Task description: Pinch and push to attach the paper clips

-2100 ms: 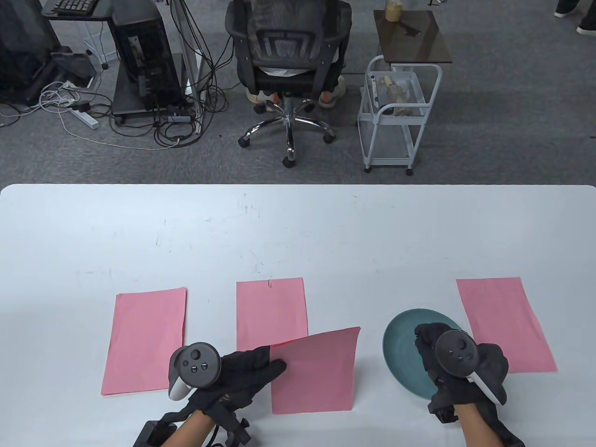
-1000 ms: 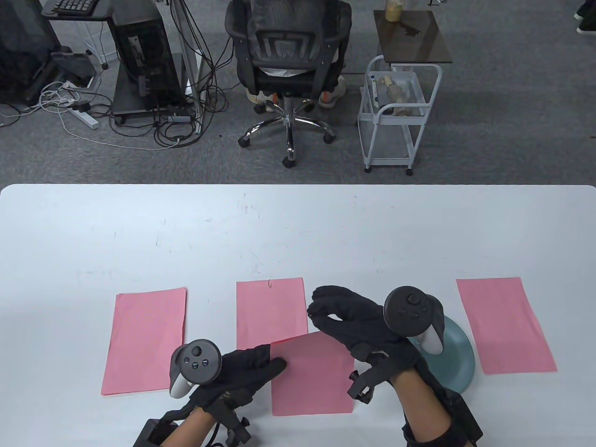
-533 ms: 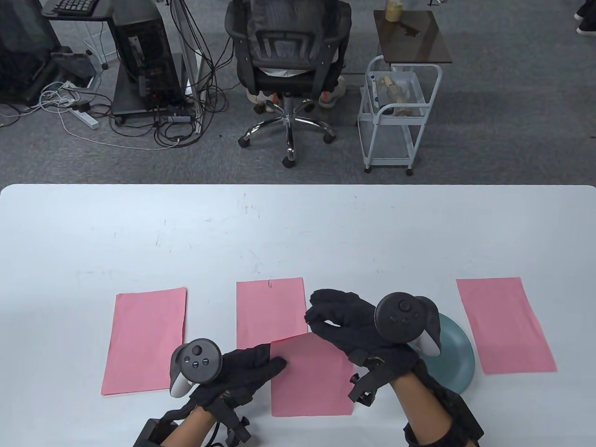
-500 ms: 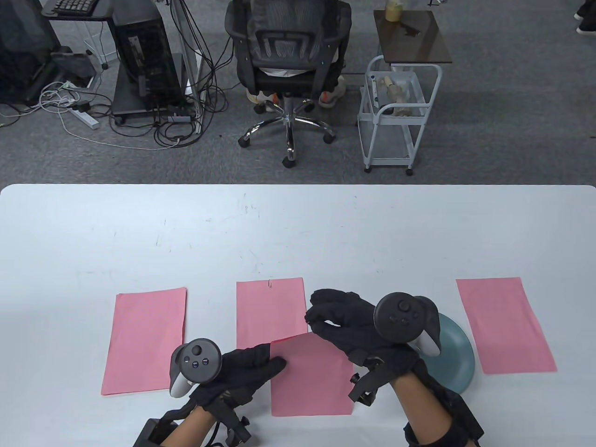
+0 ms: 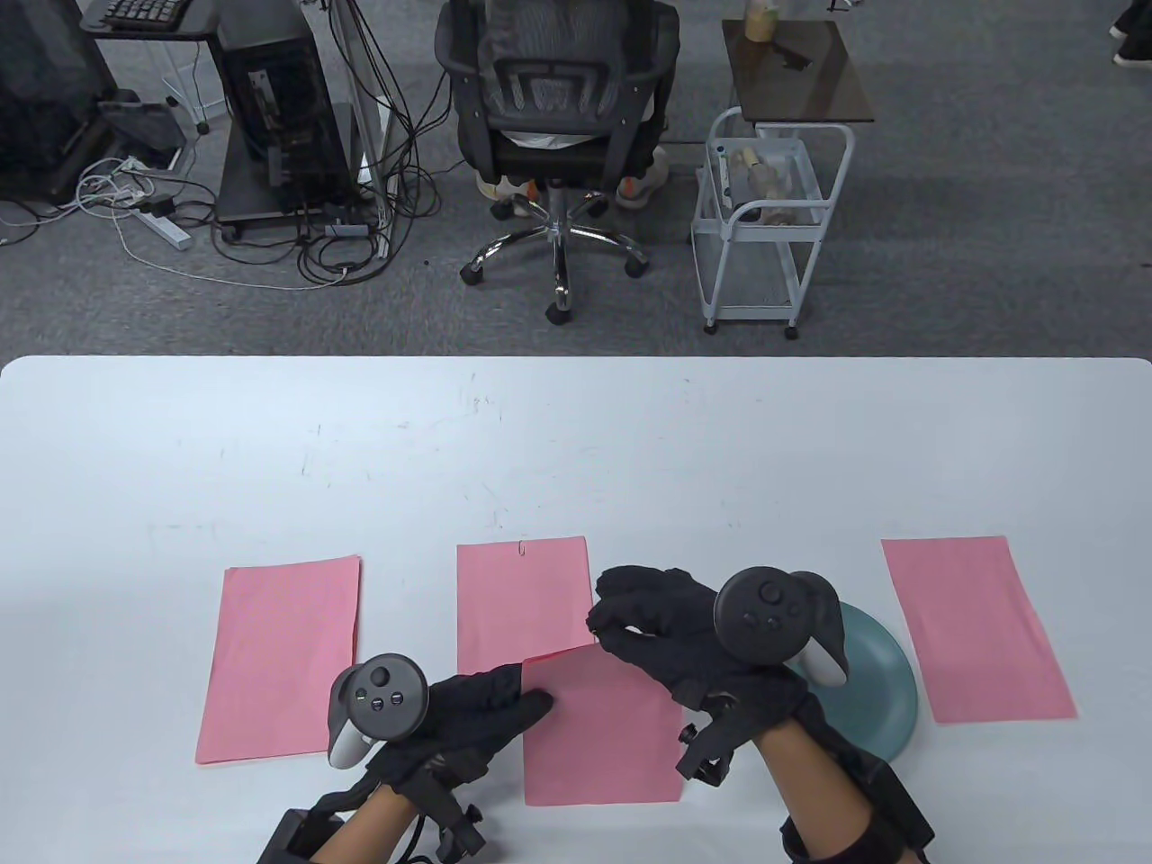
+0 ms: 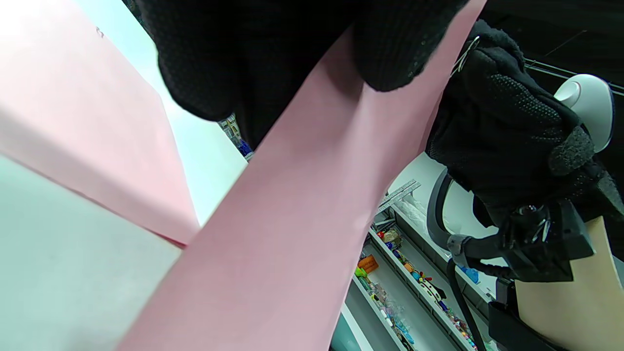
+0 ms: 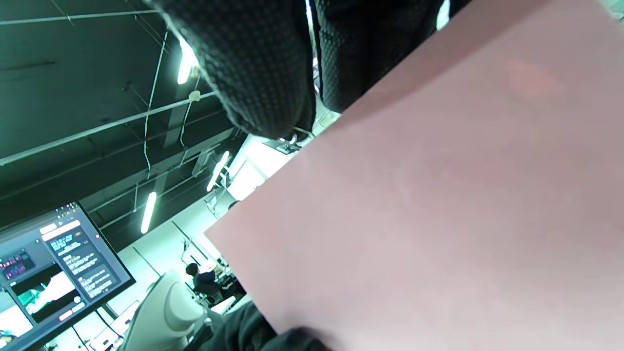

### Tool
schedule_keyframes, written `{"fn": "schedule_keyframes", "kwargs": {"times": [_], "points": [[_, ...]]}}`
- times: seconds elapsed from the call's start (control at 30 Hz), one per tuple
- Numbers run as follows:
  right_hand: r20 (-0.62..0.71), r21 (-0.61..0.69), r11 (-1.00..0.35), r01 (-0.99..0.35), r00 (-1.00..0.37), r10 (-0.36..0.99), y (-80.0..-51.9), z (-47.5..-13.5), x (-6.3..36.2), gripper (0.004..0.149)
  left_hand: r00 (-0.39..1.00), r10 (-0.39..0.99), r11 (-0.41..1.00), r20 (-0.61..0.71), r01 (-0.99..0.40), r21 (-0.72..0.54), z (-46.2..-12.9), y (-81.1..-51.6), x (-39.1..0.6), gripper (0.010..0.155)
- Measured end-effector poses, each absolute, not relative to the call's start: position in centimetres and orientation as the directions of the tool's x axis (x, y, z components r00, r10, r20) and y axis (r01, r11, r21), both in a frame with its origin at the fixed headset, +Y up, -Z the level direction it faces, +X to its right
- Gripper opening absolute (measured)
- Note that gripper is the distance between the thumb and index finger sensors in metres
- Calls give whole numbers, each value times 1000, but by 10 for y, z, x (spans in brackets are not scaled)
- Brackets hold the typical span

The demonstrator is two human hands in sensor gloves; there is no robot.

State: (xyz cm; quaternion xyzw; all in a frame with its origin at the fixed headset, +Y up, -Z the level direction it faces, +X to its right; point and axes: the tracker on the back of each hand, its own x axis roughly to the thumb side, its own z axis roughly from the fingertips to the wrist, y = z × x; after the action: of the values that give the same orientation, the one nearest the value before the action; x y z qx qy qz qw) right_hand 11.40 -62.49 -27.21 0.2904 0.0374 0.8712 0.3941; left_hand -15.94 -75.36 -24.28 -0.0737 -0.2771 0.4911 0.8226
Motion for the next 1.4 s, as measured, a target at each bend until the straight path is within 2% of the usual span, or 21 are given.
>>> {"fn": "schedule_keyframes", "kwargs": {"times": [0.63,0.93,1.17,1.4], "points": [[479,321,-722,-613,-552,682,-625,-273,113,32,367,845,512,390,-767,-387,-243,-753,-160,42],[501,315,-793,-521,-619,605,-624,-271,112,35,357,851,499,384,-776,-385,-242,-754,-160,42],[506,307,-806,-507,-630,589,-624,-269,110,35,359,851,501,383,-775,-385,-242,-755,-160,42],[505,319,-809,-494,-634,586,-621,-268,112,44,359,850,502,385,-774,-387,-242,-755,-160,42]]}}
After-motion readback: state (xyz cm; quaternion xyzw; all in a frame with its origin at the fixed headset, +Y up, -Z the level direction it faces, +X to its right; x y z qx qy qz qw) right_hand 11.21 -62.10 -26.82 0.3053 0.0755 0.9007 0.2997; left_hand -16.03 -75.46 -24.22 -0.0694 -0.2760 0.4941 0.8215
